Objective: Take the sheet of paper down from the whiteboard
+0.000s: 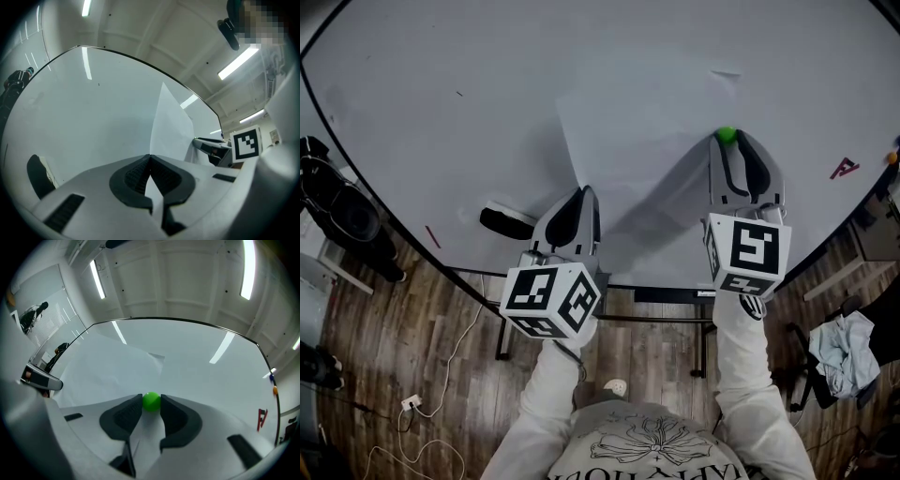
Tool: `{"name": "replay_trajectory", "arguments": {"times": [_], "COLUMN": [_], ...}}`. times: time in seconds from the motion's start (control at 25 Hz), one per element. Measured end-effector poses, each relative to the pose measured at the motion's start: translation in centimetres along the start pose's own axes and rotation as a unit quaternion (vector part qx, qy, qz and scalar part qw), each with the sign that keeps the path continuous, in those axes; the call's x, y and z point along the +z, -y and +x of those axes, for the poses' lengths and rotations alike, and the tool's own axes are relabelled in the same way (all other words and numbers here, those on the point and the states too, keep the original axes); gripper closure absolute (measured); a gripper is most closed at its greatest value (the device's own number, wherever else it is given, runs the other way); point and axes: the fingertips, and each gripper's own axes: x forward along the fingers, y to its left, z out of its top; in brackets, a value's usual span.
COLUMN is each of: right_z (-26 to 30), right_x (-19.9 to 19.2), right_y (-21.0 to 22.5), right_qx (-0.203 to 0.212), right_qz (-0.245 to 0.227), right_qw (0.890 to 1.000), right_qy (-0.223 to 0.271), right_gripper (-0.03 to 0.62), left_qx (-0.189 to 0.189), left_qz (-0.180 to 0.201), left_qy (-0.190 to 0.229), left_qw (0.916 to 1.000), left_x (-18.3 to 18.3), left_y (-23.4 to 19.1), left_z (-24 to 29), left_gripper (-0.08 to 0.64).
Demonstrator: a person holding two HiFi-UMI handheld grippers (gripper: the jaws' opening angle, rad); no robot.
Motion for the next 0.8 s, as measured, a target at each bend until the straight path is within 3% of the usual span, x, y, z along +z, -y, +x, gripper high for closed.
{"name": "replay_trajectory", "arguments": {"times": [0.36, 0.6, 0.72, 0.8], "right_z": [0.0, -0.1, -0.4, -1.0], "right_x": [-0.1, -0.2, -0.2, -0.2], "right_y": [0.1, 0.1, 0.0, 0.2], "right_qx": [-0.005, -0.005, 0.000, -0.008], "right_qz": [0.002, 0.015, 0.029, 0.034], "right_qw": [1.000, 1.000, 1.000, 0.999], "right_qy": [0.000, 0.003, 0.005, 0.008], "right_gripper": [0.474, 0.468, 0.394, 0.391], "left_qx": [0.050, 0.041, 0.035, 0.034], "left_qz": [-0.030, -0.027, -0.037, -0.042], "left_qy": [0.012, 0.021, 0.025, 0.030], "left_qw": [0.9983, 0.9986, 0.9984, 0.9981], "left_x": [0.6, 1.4, 1.6, 1.7], "left_y": [-4.2, -3.5, -3.2, -3.1], "left_z": [-2.2, -2.6, -2.8, -3.1], "left_gripper": [0.557, 0.557, 0.557, 0.557]}}
